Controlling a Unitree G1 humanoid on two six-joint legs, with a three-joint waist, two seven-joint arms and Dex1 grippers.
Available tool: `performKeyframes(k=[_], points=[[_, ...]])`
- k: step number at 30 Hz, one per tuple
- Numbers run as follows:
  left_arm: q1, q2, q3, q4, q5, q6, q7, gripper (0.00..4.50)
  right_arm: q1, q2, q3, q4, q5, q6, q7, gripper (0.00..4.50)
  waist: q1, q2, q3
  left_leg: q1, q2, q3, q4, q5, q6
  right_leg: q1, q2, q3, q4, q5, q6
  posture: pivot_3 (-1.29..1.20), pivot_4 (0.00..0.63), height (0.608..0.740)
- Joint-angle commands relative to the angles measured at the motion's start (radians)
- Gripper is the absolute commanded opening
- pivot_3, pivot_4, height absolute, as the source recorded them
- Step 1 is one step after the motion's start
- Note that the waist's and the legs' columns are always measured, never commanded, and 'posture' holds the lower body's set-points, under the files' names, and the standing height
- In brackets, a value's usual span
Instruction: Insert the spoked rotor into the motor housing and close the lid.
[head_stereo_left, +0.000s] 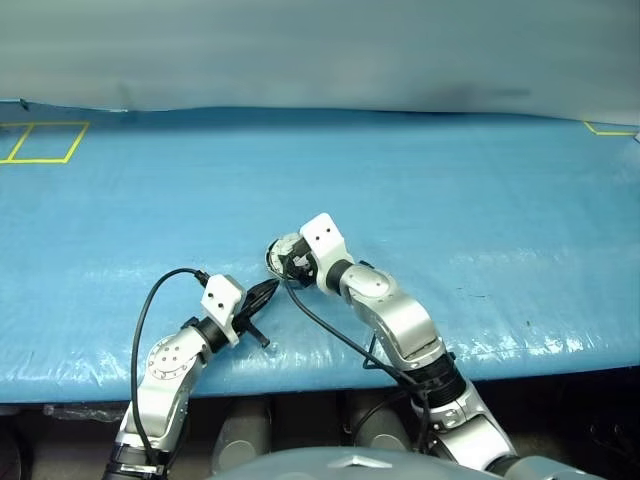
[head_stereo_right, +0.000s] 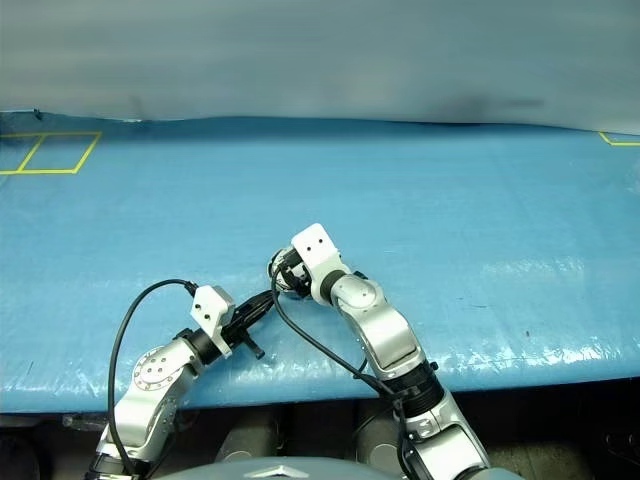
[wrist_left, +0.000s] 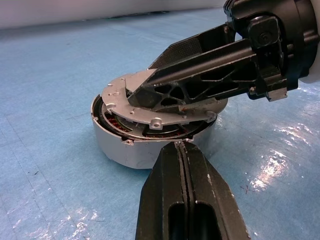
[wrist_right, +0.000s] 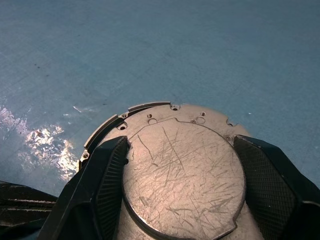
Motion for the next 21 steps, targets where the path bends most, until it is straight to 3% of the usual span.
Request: performKeyframes(k=[1, 10, 21], points=[[0.005, -0.003, -0.002, -0.001, -0.012, -0.023, -0.002, 0.00, -0.032, 0.022, 0.009, -0.056, -0.018, 0.015, -0.021, 3.05, 0.000, 0.000, 0.000, 0.000, 0.000, 0.000, 0.000, 0.000, 0.000, 0.000, 0.000, 0.000, 0.000, 0.000, 0.000, 0.00, 0.150, 0.740], [0.008, -0.009, -0.007, -0.003, -0.009, -0.023, 0.004, 0.00, -0.083, 0.085, -0.005, -0.089, -0.006, 0.117, -0.048, 3.05, -0.001, 0.000, 0.000, -0.001, 0.000, 0.000, 0.000, 0.000, 0.000, -0.001, 0.000, 0.000, 0.000, 0.000, 0.000, 0.00, 0.150, 0.740], [0.006, -0.006, -0.007, -0.002, -0.009, -0.026, 0.008, 0.00, -0.029, 0.074, 0.030, 0.011, -0.017, 0.026, -0.031, 3.05, -0.004, 0.000, 0.000, -0.001, 0.000, 0.000, 0.000, 0.000, 0.000, -0.001, 0.000, 0.000, 0.000, 0.000, 0.000, 0.00, 0.150, 0.740]])
